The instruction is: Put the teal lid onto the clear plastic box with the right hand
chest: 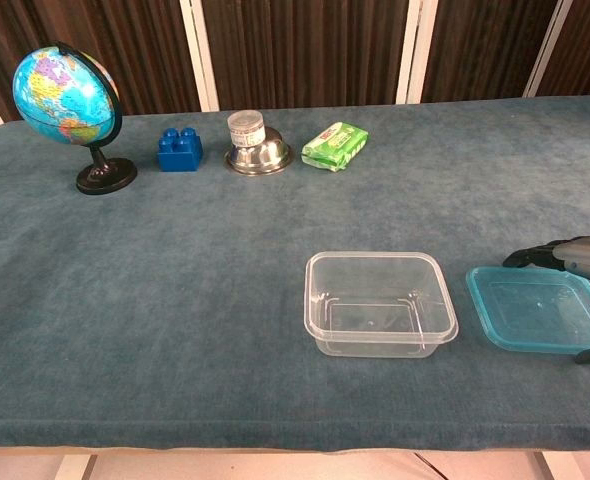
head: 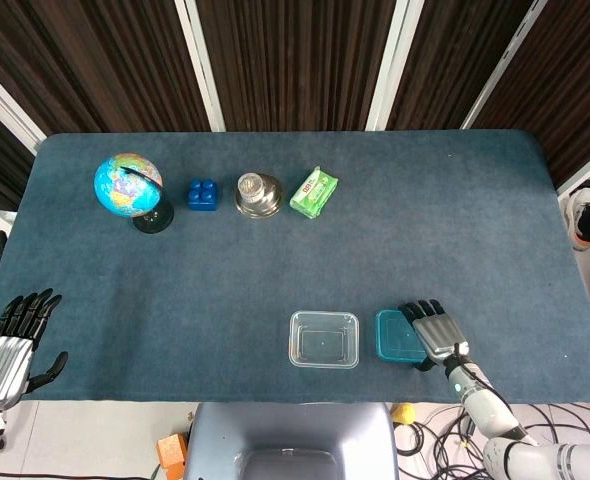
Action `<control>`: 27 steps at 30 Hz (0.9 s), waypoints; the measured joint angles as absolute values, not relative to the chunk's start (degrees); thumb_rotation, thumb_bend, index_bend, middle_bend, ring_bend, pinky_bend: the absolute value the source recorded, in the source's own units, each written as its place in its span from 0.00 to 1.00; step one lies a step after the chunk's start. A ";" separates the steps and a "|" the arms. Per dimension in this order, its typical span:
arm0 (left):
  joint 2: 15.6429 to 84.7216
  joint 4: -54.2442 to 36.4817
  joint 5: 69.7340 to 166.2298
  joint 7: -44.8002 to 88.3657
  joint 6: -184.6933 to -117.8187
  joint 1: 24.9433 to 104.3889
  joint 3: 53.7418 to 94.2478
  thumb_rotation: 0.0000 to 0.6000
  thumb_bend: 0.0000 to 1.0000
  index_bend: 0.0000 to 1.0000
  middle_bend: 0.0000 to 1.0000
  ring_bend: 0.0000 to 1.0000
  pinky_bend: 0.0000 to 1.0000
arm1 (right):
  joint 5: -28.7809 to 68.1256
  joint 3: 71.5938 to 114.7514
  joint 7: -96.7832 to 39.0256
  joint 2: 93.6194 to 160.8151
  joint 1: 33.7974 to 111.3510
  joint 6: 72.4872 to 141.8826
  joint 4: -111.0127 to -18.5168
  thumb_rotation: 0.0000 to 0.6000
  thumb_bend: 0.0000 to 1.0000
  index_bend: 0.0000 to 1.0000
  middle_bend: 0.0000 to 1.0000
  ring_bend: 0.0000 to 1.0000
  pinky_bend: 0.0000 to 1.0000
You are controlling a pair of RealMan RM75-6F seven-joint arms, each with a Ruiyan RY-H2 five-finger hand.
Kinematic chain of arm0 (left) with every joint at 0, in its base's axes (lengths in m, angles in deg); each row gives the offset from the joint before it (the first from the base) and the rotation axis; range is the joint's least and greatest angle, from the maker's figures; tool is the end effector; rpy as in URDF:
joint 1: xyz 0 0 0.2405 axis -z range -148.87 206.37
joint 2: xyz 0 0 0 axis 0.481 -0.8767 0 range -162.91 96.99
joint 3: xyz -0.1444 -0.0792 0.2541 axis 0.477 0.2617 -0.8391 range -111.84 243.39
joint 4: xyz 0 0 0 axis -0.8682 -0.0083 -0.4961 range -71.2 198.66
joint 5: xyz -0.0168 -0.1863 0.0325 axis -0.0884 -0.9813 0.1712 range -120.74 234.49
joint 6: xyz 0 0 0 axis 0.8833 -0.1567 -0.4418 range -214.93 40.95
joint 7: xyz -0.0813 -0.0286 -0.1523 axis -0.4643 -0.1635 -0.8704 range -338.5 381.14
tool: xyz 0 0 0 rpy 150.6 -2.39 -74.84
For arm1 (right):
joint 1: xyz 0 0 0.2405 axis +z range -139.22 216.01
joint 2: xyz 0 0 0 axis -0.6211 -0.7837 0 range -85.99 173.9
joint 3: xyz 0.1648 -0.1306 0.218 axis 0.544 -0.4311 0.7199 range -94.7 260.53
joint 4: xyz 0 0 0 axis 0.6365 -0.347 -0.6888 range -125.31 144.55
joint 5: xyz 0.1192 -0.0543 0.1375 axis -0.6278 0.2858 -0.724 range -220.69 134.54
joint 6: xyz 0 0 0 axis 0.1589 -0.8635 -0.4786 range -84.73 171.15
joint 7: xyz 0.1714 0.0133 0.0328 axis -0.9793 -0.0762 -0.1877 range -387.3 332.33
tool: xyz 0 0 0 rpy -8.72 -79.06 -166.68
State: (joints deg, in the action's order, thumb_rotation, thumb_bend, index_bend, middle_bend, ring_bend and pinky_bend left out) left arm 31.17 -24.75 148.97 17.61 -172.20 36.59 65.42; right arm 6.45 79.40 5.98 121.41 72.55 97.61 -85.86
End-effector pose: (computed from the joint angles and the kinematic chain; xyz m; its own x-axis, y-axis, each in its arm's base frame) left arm -0.3343 0.2207 0.1872 0.4113 0.0361 0.9108 0.9026 -0.1553 -0.4015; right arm -0.3010 -0.3125 0.0222 0.5774 -0.5363 0.6156 -0.7975 -0.2094 0.5658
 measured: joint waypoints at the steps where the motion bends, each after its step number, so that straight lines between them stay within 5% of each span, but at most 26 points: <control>1: 31.16 -24.74 148.97 17.57 -172.28 36.55 65.43 1.00 0.33 0.00 0.03 0.01 0.01 | 6.58 79.36 5.90 121.41 72.50 97.63 -85.86 1.00 0.10 0.75 0.11 0.00 0.00; 7: 31.18 -24.71 148.88 17.54 -172.19 36.56 65.47 1.00 0.33 0.00 0.03 0.01 0.01 | 9.80 79.42 4.25 121.62 71.76 98.78 -85.59 1.00 0.10 0.81 0.17 0.01 0.00; 12: 31.19 -24.72 148.85 17.60 -172.27 36.51 65.50 1.00 0.33 0.00 0.03 0.01 0.01 | 11.97 79.48 2.75 121.94 71.03 99.30 -84.85 1.00 0.10 0.86 0.32 0.13 0.01; 20: 31.22 -24.72 148.79 17.66 -172.21 36.53 65.54 1.00 0.33 0.00 0.03 0.01 0.01 | 14.53 79.82 0.98 122.42 70.30 99.86 -83.82 1.00 0.10 0.91 0.60 0.46 0.35; 27: 31.36 -24.69 148.71 17.91 -172.27 36.49 65.60 1.00 0.33 0.00 0.03 0.01 0.01 | 18.86 80.32 -3.46 121.29 69.61 99.98 -84.20 1.00 0.10 0.93 0.63 0.47 0.36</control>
